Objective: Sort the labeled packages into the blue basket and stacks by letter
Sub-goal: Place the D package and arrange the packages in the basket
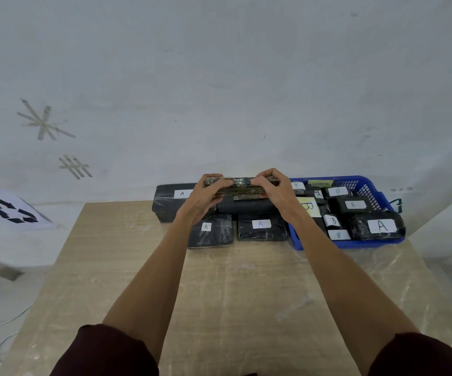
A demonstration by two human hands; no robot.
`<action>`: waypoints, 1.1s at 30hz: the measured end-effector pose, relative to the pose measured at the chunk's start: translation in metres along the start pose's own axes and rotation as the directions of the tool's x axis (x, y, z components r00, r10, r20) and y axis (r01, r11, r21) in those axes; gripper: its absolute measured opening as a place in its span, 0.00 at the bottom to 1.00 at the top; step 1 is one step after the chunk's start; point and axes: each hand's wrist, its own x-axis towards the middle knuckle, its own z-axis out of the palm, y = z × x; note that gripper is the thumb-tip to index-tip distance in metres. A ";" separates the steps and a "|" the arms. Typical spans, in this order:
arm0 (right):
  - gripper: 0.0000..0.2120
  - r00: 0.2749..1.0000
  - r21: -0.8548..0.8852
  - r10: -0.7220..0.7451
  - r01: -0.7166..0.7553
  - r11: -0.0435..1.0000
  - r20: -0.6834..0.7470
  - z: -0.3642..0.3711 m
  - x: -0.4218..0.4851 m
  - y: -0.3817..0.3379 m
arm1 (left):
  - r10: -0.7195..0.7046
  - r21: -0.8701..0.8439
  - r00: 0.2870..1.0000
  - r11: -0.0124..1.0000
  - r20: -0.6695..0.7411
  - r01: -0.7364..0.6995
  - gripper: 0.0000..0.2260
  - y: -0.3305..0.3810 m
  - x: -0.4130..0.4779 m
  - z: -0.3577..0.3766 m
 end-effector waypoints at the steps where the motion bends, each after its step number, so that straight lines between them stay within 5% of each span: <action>1: 0.16 1.000 0.000 0.003 -0.003 1.000 0.007 0.000 0.001 -0.001 | 0.009 -0.011 1.000 1.000 0.004 -0.009 0.25 -0.002 0.000 -0.001; 14: 0.22 1.000 -0.045 -0.004 0.004 0.999 0.010 -0.013 -0.002 -0.003 | 0.074 0.067 0.997 0.995 0.000 -0.074 0.22 0.001 -0.006 0.009; 21: 0.09 0.998 -0.160 -0.058 0.059 0.985 0.007 -0.015 -0.001 0.007 | 0.125 0.167 0.990 0.980 -0.070 -0.112 0.22 0.001 -0.001 0.009; 25: 0.10 0.986 -0.389 -0.096 0.144 0.910 0.138 -0.020 0.002 0.011 | 0.162 0.271 0.978 0.955 -0.131 -0.121 0.27 0.001 -0.001 0.013; 30: 0.18 0.967 -0.747 -0.139 0.252 0.616 0.211 -0.012 0.008 0.015 | 0.216 0.375 0.973 0.911 -0.081 -0.170 0.27 0.008 0.001 0.029; 33: 0.18 0.982 -0.752 -0.085 0.185 0.632 0.169 -0.013 0.011 0.018 | 0.213 0.317 0.977 0.925 0.025 -0.209 0.21 0.013 -0.002 0.033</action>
